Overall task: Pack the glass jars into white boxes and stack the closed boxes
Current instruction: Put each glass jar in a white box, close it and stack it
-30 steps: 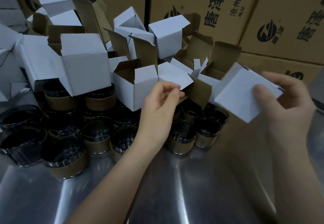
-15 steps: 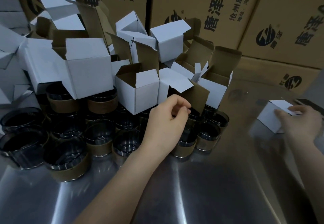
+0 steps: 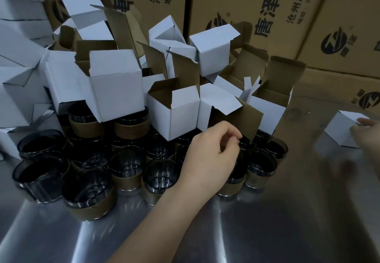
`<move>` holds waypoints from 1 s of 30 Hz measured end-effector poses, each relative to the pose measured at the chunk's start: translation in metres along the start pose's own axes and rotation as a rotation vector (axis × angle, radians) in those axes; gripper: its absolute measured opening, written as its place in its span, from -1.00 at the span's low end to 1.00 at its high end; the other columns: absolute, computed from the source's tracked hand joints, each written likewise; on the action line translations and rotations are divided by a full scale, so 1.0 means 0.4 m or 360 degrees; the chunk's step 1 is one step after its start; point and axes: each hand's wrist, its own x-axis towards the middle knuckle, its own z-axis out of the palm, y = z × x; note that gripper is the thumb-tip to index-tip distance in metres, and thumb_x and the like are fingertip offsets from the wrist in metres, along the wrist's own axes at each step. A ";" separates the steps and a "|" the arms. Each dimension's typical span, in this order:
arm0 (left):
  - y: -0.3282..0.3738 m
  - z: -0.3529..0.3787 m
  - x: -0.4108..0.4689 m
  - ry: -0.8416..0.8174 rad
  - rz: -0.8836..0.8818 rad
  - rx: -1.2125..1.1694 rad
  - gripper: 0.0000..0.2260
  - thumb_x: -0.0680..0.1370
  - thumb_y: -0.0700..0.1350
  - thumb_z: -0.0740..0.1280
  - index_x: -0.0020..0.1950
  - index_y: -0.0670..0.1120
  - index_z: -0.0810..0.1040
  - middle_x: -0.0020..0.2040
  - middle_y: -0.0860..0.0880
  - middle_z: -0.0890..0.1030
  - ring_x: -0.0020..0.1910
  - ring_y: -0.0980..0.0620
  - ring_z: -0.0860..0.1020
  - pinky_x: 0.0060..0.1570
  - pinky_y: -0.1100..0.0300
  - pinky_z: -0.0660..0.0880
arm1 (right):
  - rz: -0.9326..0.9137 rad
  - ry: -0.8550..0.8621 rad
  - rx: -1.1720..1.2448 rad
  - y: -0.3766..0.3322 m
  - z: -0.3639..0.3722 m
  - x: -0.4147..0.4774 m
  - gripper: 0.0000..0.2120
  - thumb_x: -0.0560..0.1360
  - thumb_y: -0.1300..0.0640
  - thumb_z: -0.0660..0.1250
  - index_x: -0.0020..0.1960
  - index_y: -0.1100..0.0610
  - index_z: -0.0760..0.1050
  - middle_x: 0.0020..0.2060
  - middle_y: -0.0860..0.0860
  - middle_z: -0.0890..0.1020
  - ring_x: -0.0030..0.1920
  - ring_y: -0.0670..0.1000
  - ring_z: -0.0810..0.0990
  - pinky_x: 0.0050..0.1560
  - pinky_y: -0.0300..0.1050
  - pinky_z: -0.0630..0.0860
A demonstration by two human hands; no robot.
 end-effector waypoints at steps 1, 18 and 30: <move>0.000 0.000 0.000 -0.0002 -0.0004 0.0008 -0.86 0.58 -0.12 0.26 -0.03 0.10 0.58 -0.13 0.15 0.62 -0.12 0.21 0.57 -0.16 0.26 0.57 | 0.0003 -0.0045 -0.0001 -0.002 0.011 0.029 -0.54 0.54 0.10 0.25 0.43 -0.04 0.39 0.40 0.18 0.41 0.22 0.34 0.49 0.19 0.29 0.51; -0.003 0.004 -0.001 -0.0011 0.0006 0.0040 -0.86 0.56 -0.09 0.25 -0.03 0.12 0.57 -0.12 0.19 0.62 -0.08 0.22 0.57 -0.07 0.15 0.59 | -0.0257 -0.0055 0.0867 -0.240 0.012 -0.244 -0.47 0.46 0.18 0.26 0.43 0.06 0.31 0.19 0.15 0.51 0.06 0.14 0.61 0.11 0.17 0.59; -0.009 -0.003 -0.005 0.0016 0.0056 0.0010 -0.85 0.59 -0.15 0.27 -0.03 0.08 0.59 -0.15 0.16 0.63 -0.10 0.23 0.58 -0.13 0.42 0.51 | -0.0696 -0.0888 0.0856 -0.372 -0.013 -0.558 0.15 0.08 -0.24 0.64 0.51 -0.21 0.10 0.31 -0.01 0.47 0.24 -0.06 0.51 0.15 -0.10 0.45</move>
